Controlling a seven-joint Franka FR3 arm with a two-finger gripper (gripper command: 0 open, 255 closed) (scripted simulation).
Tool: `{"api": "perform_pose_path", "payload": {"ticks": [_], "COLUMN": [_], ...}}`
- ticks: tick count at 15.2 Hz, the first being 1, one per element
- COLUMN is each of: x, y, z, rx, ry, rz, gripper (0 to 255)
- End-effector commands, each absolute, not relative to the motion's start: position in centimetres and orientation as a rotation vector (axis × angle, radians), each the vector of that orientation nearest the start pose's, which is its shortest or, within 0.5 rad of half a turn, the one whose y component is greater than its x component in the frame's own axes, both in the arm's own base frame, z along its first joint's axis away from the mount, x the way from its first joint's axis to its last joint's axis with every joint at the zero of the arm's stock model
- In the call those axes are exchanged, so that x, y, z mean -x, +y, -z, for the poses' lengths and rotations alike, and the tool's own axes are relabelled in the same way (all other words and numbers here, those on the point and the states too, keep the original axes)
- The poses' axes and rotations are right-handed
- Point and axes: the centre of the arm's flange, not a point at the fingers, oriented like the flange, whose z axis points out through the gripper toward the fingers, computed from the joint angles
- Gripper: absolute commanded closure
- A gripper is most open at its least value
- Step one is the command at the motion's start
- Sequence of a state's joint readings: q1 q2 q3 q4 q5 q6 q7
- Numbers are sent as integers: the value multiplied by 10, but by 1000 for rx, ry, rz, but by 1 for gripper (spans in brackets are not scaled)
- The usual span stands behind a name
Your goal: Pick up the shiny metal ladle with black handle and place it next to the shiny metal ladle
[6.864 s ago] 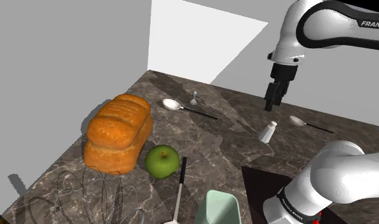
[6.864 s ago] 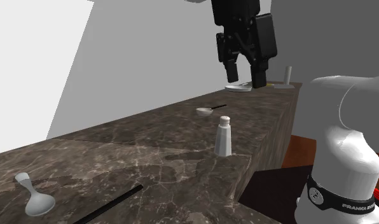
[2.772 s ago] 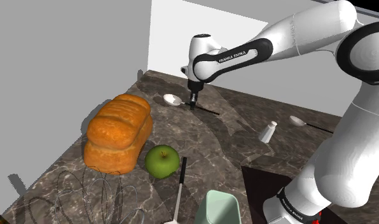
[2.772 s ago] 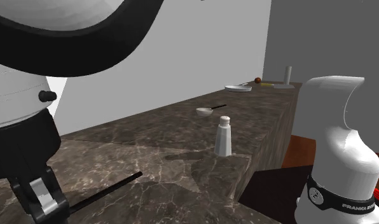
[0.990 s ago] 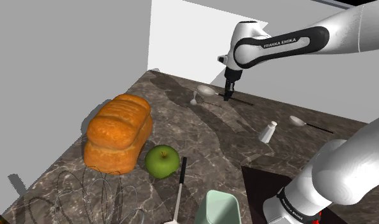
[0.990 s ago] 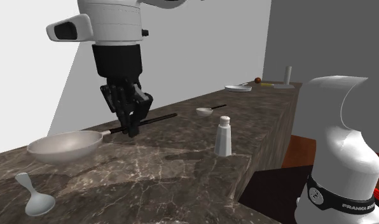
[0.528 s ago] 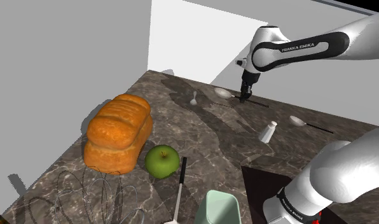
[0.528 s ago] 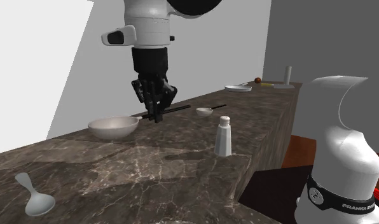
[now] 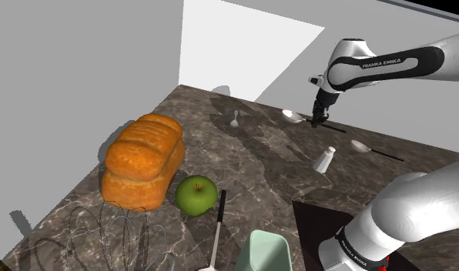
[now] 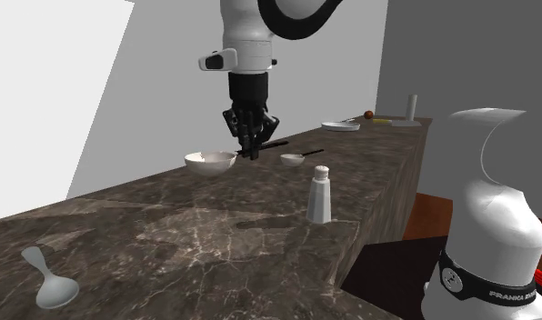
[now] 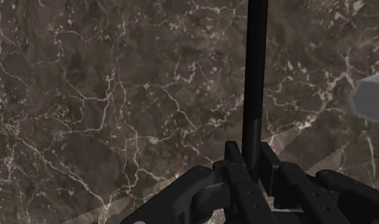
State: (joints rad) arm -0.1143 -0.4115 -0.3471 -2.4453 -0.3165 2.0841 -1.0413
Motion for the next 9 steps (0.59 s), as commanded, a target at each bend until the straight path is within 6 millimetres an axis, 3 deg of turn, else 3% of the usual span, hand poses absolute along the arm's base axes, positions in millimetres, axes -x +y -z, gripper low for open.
{"api": "perform_pose_path", "payload": {"ticks": [1, 9], "x": [-360, -302], "y": [-233, -321], "z": [-444, -445], "rx": [3039, 3039], "ry": [-1209, -1209], "rz": [-110, -110], "gripper": [255, 255]}}
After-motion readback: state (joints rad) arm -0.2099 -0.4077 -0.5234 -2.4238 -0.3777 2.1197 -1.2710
